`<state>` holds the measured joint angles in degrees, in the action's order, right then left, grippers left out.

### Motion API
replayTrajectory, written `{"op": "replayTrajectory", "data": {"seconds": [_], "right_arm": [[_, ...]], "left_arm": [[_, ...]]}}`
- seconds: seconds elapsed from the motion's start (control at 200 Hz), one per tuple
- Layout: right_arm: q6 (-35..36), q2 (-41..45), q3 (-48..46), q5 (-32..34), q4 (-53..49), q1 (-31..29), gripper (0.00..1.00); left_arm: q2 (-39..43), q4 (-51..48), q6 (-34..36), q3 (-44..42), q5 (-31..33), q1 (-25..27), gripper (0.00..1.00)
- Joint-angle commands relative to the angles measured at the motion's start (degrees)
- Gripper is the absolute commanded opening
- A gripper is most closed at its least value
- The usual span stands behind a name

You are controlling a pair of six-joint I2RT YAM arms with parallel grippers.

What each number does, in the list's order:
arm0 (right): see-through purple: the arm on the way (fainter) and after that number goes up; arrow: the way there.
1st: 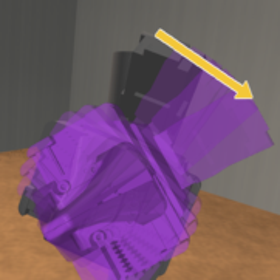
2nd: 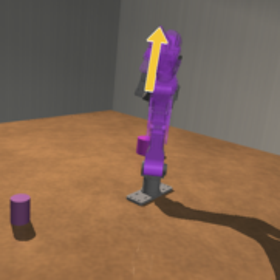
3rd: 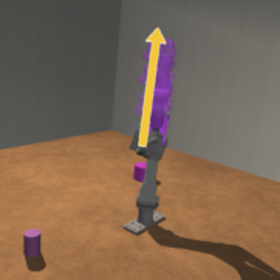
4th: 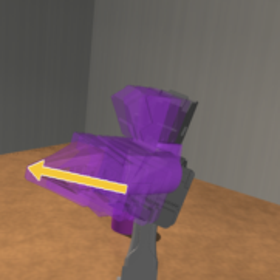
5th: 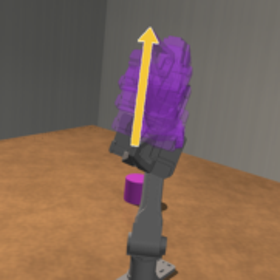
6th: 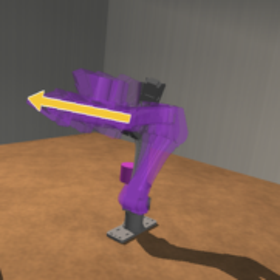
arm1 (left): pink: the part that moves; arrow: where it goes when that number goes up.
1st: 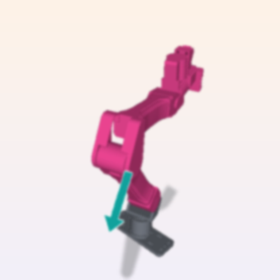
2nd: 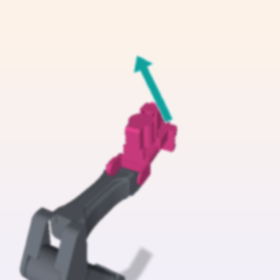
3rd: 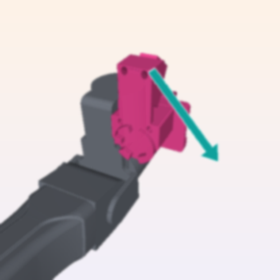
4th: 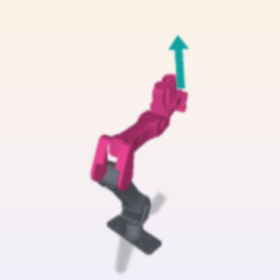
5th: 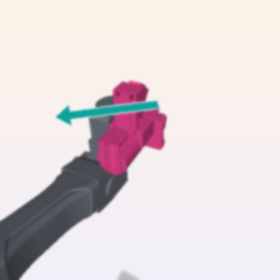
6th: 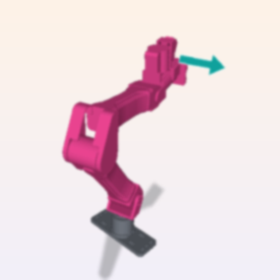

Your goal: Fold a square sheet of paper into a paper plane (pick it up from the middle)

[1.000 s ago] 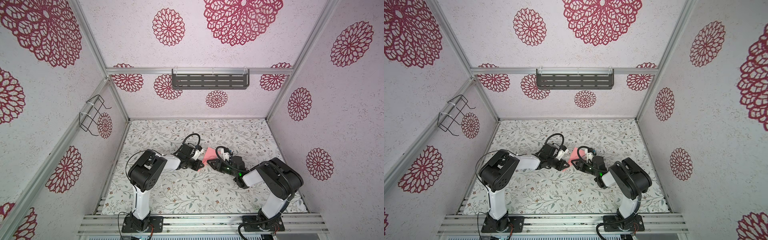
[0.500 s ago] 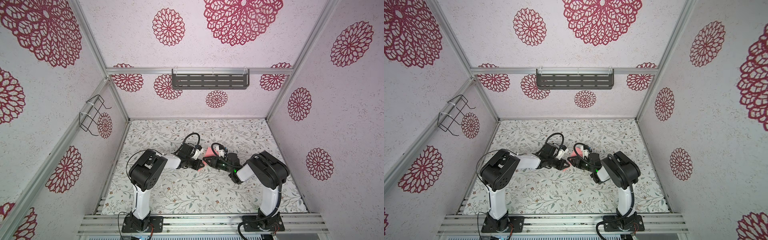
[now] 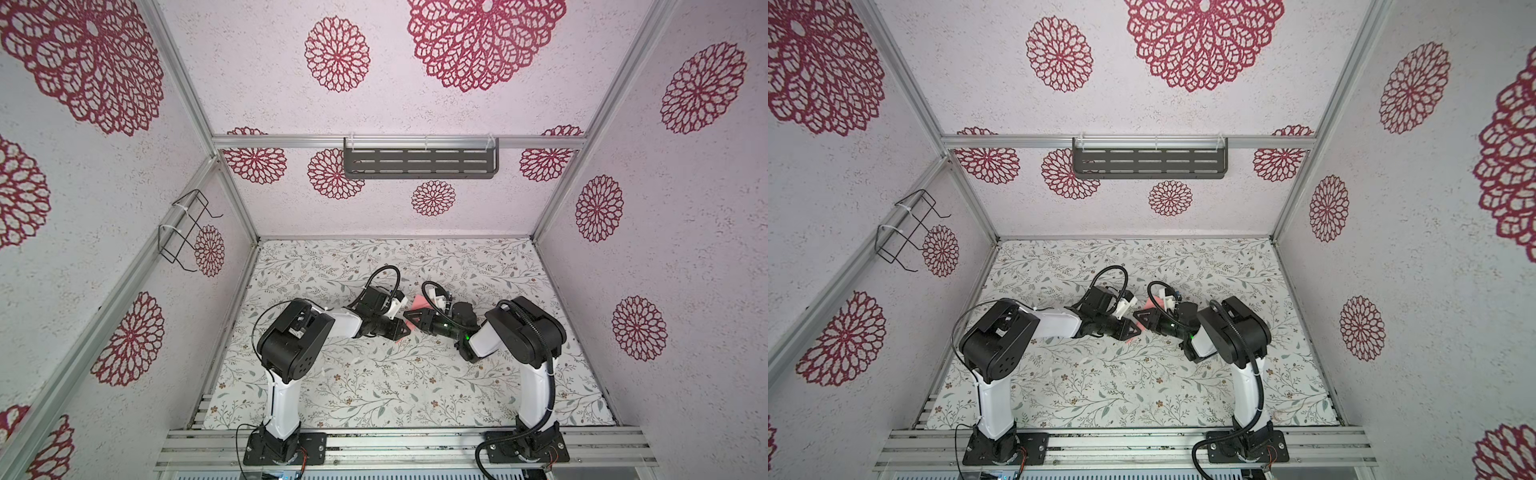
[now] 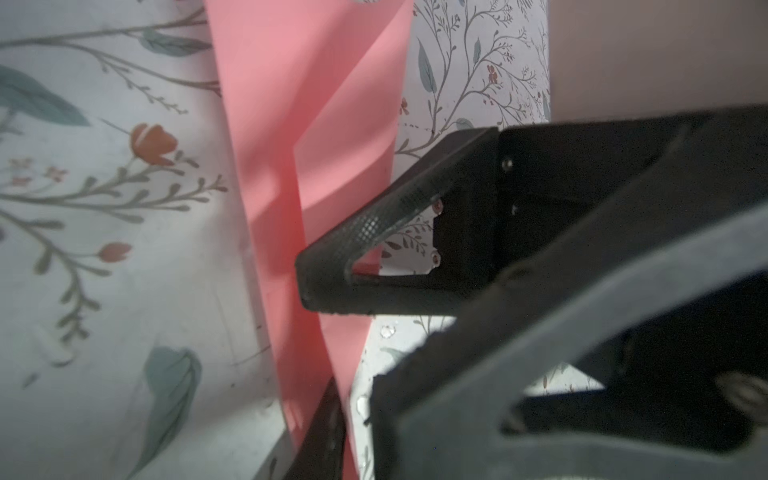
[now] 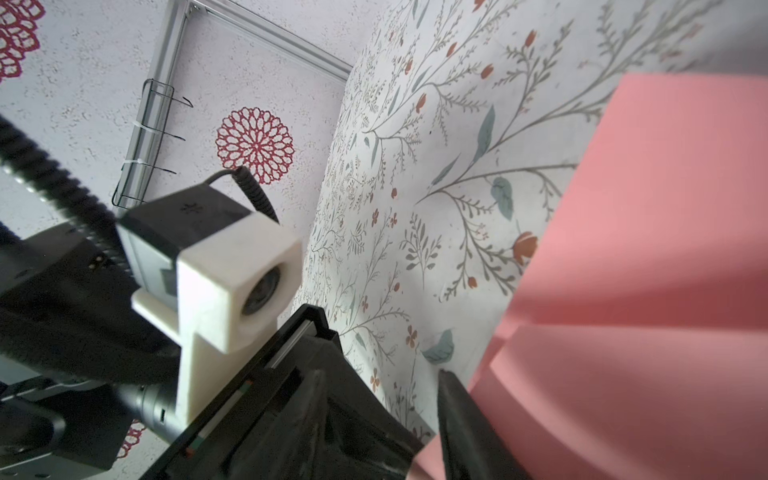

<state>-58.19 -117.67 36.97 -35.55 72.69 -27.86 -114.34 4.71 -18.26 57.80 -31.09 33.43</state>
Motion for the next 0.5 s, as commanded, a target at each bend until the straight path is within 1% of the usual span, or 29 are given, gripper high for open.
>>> {"op": "replayTrajectory", "data": {"seconds": [0.0,0.13,0.23,0.295,0.385,0.495], "right_arm": [[-0.5,-0.8,0.9,-1.5,3.1,0.5,0.46],[-1.8,0.6,-0.3,-1.7,5.4,1.5,0.44],[-1.3,4.4,-1.5,-2.7,5.0,2.2,0.44],[0.1,7.1,-2.5,-3.2,4.0,2.4,0.45],[2.8,10.2,-3.7,-3.8,0.1,2.4,0.45],[6.1,11.4,-5.0,-3.6,-3.7,2.3,0.45]], "left_arm": [[-3.3,-9.5,-0.6,-2.1,6.9,-0.2,0.14],[-3.9,-10.9,-1.4,-1.7,7.8,-0.4,0.08],[-4.3,-12.9,-1.9,-0.9,8.6,-0.6,0.06],[-4.5,-14.4,-2.4,-0.3,9.0,-0.7,0.04],[-4.6,-16.1,-3.1,0.4,9.5,-0.8,0.04],[-5.1,-16.9,-4.2,1.0,9.2,-1.1,0.04]]}}
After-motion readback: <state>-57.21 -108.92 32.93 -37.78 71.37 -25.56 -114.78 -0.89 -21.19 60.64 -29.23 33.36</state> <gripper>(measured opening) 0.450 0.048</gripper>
